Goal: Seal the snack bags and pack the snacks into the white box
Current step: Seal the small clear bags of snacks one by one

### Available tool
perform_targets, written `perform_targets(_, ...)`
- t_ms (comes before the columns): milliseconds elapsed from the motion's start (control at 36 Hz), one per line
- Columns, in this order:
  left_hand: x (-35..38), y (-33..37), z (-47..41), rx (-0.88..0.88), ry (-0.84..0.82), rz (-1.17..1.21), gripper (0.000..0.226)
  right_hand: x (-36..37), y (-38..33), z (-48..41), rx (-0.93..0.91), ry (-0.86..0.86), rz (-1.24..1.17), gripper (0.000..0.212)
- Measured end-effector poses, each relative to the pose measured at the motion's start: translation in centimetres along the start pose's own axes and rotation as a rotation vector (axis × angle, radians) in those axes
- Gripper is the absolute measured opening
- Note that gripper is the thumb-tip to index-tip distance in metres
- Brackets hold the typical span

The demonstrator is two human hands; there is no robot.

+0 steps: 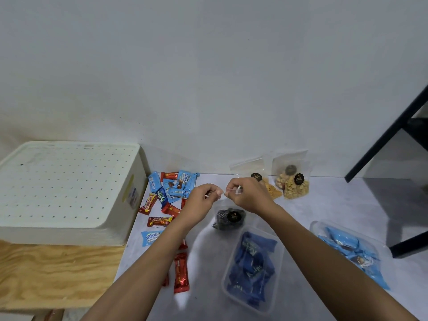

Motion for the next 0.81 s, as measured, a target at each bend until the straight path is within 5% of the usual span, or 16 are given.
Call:
perform_targets(417,0.4,2.2,-0.6,0.104,0.075,0.119,0.006,-2.9,4.7,1.2,-0.006,-0.024,-0.209,0.006)
perform_targets(528,3.0,2.0,-1.5,0.063,-0.001,0.153,0.012,-4.6,6.7,1.8,-0.023,0.012,-0.135,0.034)
perform_targets(806,9.1,2.5,-4.4,-0.01,-0.02,0.196,0.013,-7.2,14.7,1.1,0.146,0.008,-0.092,0.022)
Point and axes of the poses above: each hand's wrist, its own z-axis away from the middle knuckle, its own x-axis out of the palm, y = z × x, the point moved 10 cm from there along -z, towards the middle knuckle, and after that the axes turned 7 degrees about z, right-handed, at the moved point
